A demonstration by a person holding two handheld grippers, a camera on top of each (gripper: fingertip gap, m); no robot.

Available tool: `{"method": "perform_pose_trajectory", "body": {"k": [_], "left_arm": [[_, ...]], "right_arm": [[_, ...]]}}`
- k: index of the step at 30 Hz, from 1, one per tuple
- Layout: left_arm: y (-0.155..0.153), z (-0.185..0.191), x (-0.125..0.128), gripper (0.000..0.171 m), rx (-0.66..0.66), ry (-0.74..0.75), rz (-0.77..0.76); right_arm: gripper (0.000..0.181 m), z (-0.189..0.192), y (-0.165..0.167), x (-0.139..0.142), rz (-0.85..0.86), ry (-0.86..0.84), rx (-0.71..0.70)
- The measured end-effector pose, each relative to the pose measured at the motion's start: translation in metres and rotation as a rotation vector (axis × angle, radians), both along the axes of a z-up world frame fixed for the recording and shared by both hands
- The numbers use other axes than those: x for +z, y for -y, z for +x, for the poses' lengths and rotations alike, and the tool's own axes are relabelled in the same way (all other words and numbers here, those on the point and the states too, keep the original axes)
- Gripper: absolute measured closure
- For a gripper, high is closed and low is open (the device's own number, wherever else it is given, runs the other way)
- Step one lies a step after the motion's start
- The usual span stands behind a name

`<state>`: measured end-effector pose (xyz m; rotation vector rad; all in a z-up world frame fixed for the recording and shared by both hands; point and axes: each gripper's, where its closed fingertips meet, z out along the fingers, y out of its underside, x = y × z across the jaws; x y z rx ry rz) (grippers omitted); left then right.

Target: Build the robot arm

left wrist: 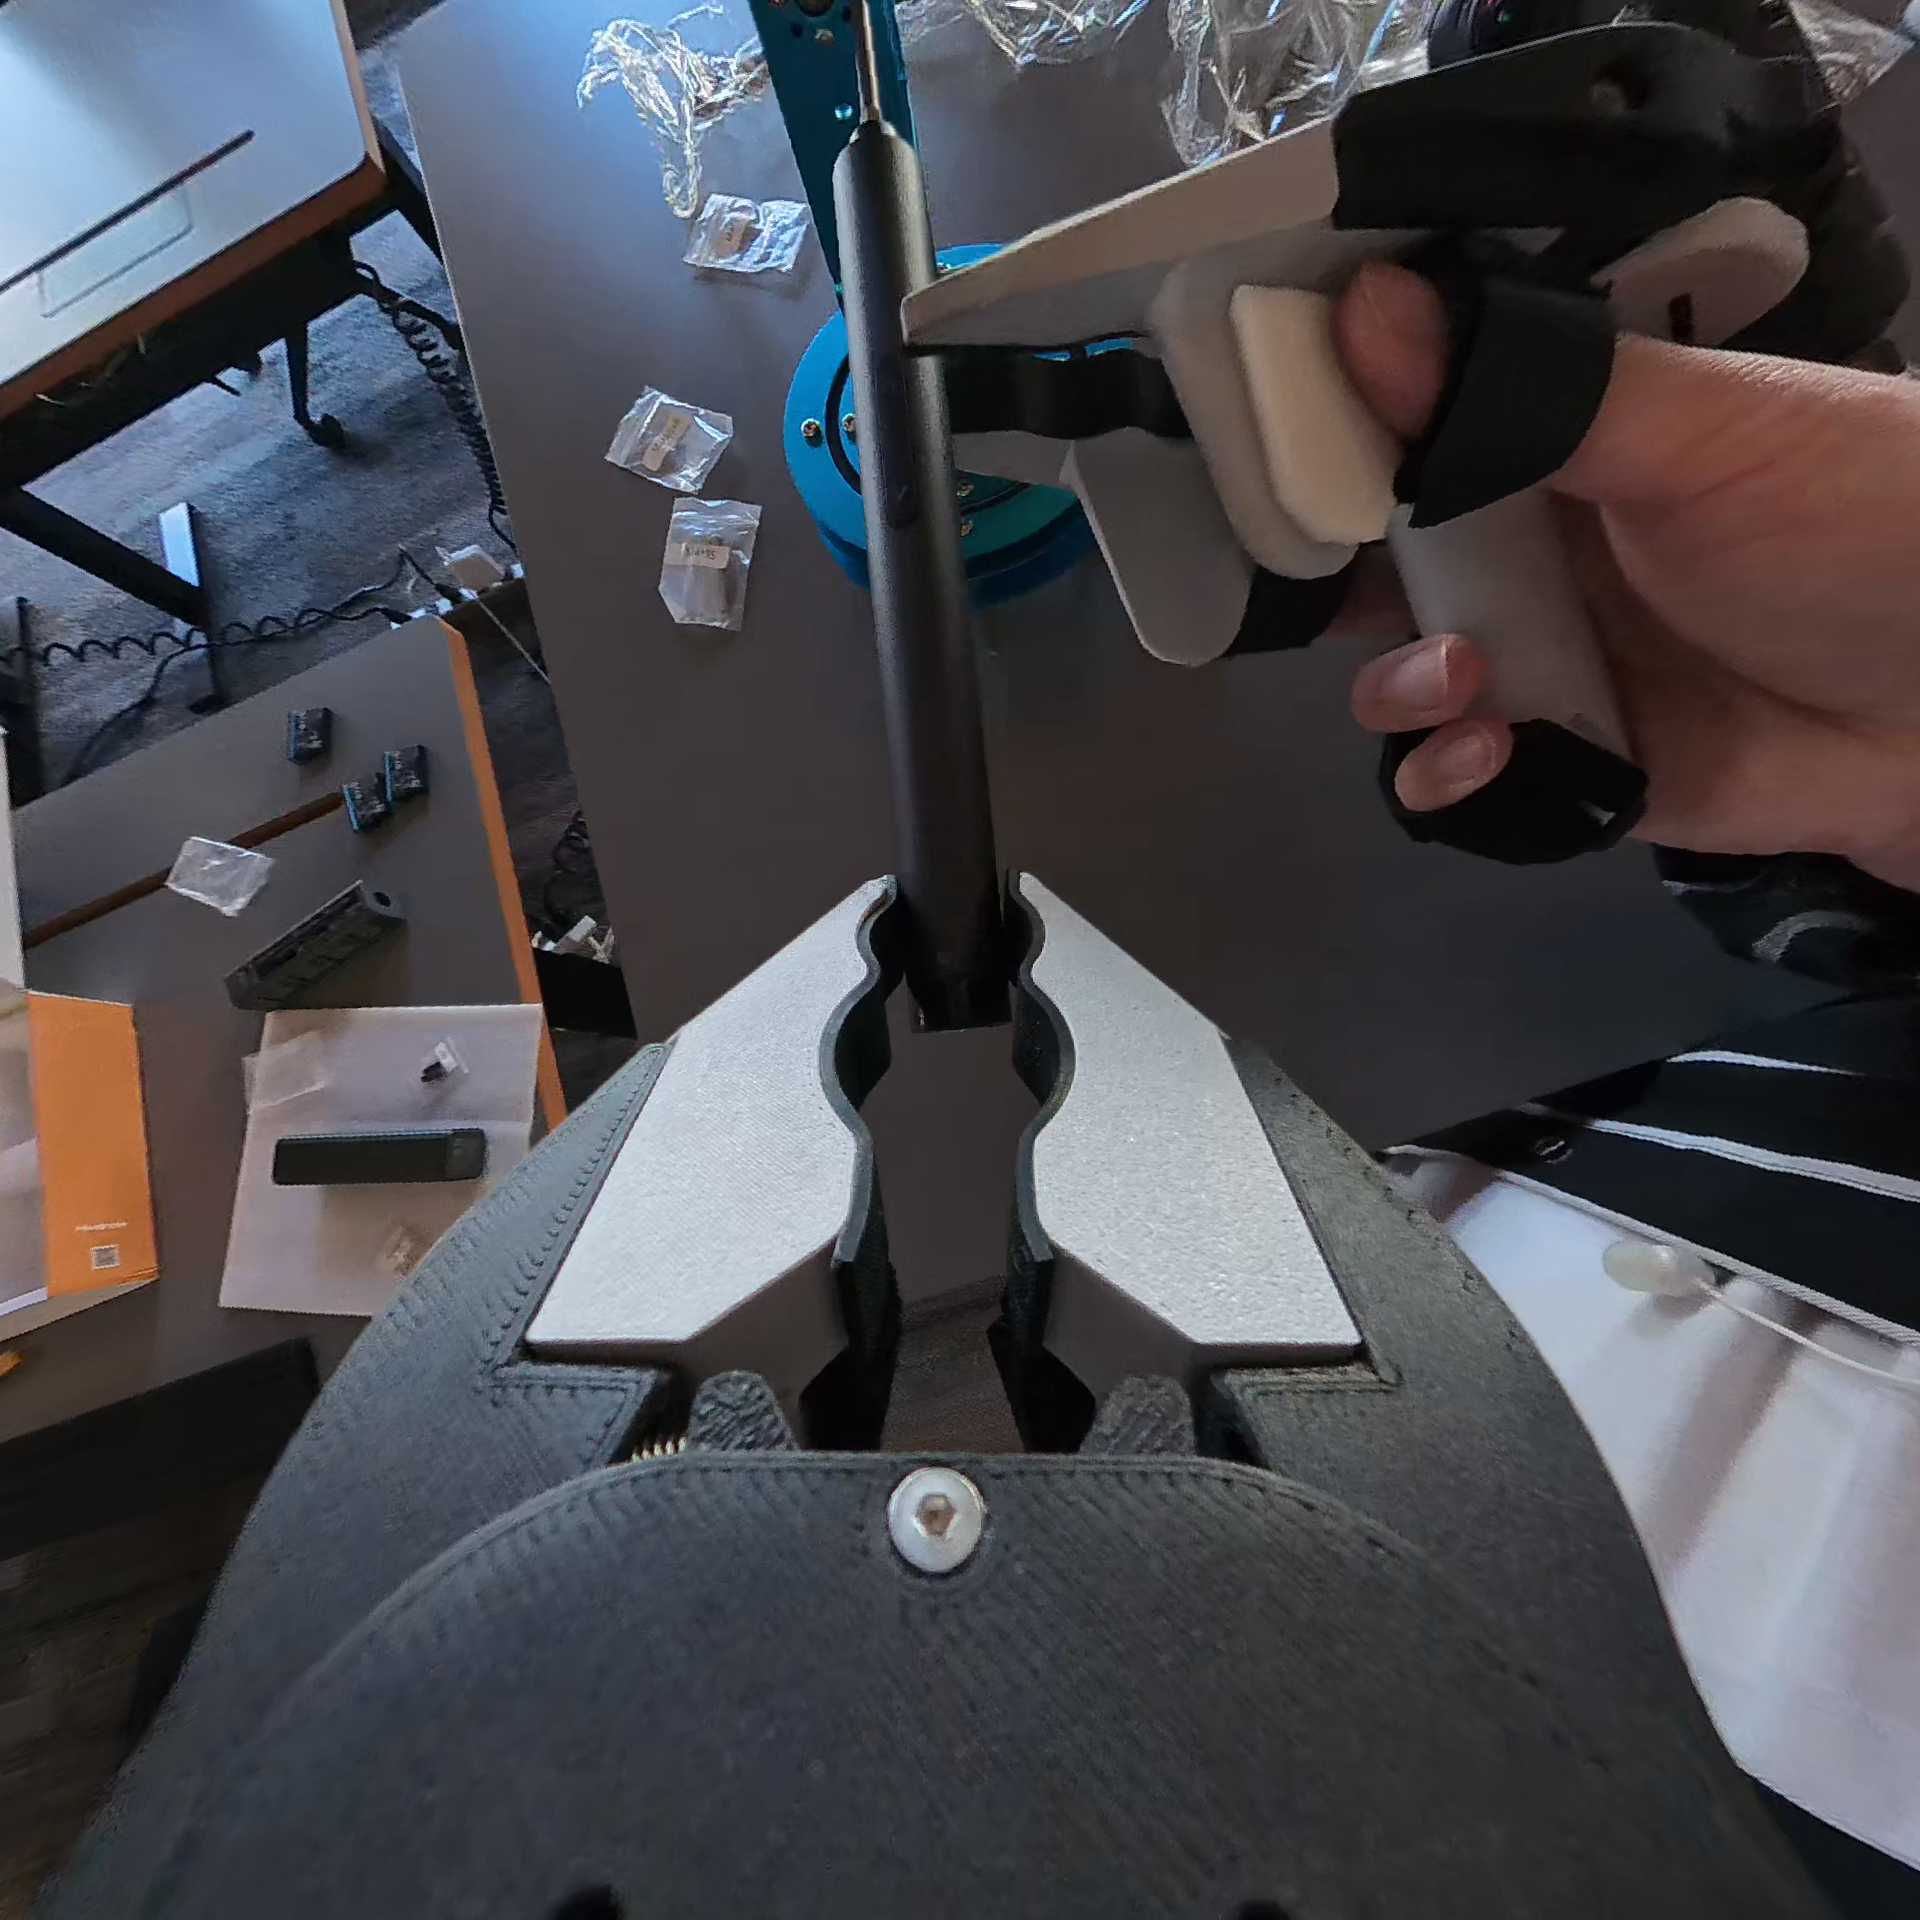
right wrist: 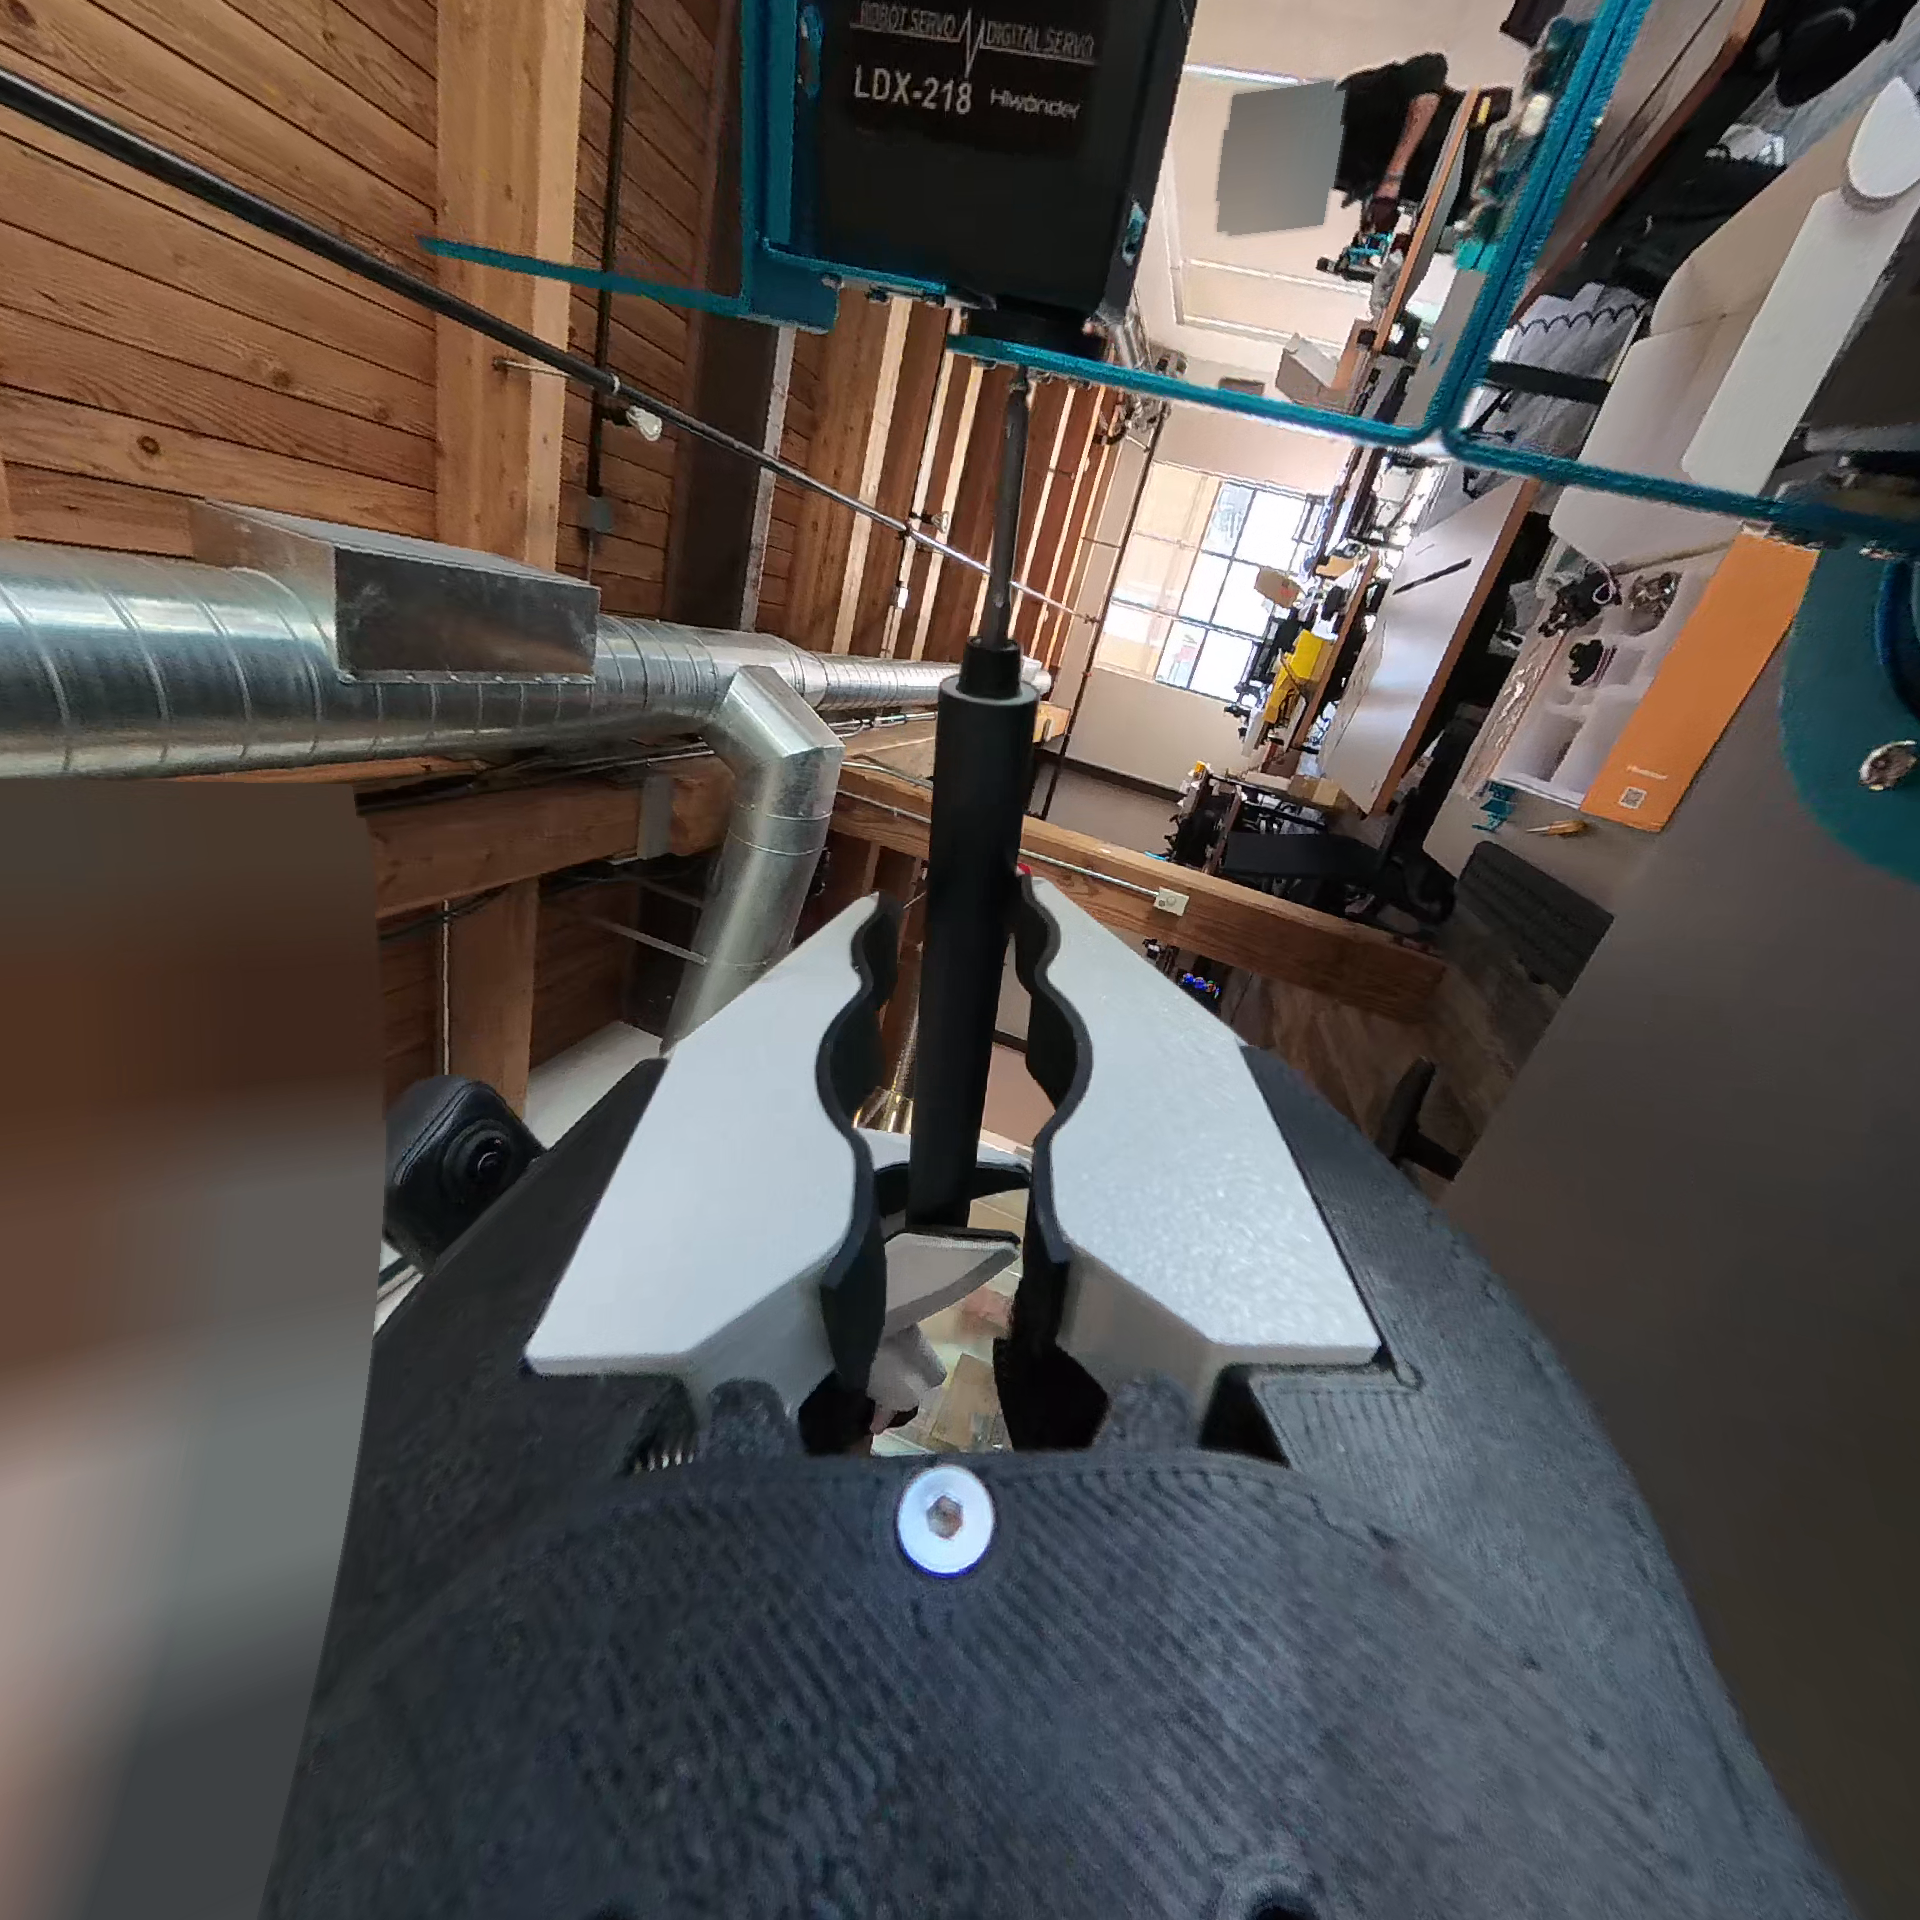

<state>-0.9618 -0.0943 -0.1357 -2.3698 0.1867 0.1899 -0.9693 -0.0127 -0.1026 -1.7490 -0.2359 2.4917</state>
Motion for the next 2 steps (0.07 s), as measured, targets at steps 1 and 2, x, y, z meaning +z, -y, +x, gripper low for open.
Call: {"method": "perform_pose_trajectory", "body": {"k": [1, 2], "left_arm": [[0.0, 0.0003, 0.0004, 0.154, 0.001, -0.009, 0.001], [0.0, 0.0004, 0.0007, 0.154, 0.002, -0.019, 0.002]], "right_arm": [[0.161, -0.0001, -0.0006, -0.0007, -0.002, 0.004, -0.001], [0.162, -0.0004, -0.0004, -0.0006, -0.004, 0.005, 0.003]]}}
